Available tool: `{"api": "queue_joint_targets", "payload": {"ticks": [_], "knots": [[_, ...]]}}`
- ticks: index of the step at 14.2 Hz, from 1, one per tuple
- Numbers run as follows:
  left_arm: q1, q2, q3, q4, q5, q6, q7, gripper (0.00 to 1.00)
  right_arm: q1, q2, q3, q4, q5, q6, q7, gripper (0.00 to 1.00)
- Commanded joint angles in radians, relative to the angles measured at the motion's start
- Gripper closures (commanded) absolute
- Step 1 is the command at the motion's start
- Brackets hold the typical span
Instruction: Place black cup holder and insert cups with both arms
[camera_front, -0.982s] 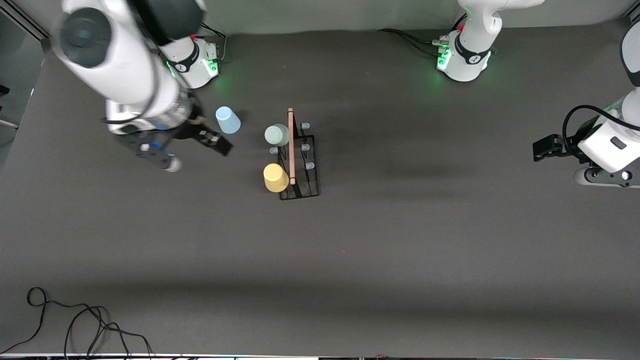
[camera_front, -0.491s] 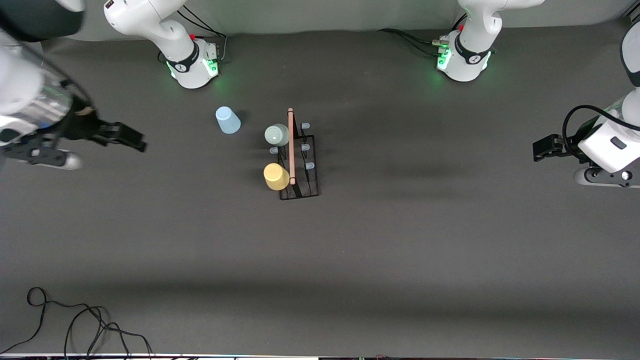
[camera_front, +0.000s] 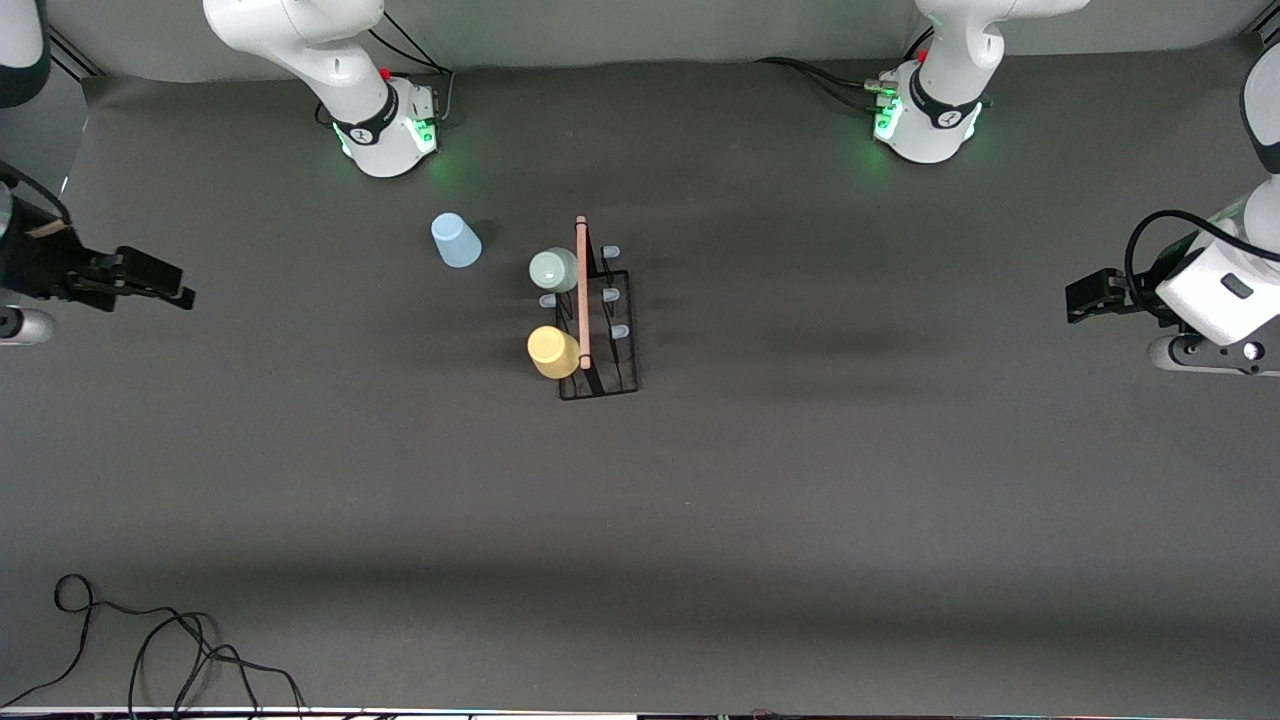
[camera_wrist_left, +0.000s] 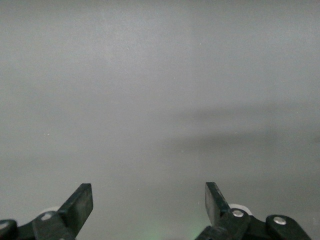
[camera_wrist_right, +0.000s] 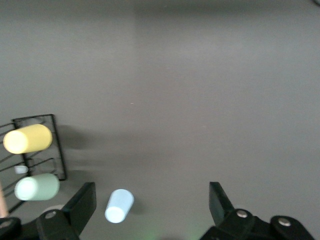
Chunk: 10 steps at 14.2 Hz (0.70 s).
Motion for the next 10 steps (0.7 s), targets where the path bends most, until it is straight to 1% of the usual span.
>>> {"api": "queue_joint_targets", "payload": {"ticks": [1,10], "knots": [[0.001,0.003,0.001,0.015,0.0,-0.018,0.005,0.0,-0.026,-0.016,0.046,-0.019,-0.046,0.019,-0.031,0.0],[-0.001,0.005,0.001,0.015,-0.001,-0.018,0.003,0.0,-0.028,-0.004,0.045,-0.009,-0.046,0.016,-0.067,0.0]]}}
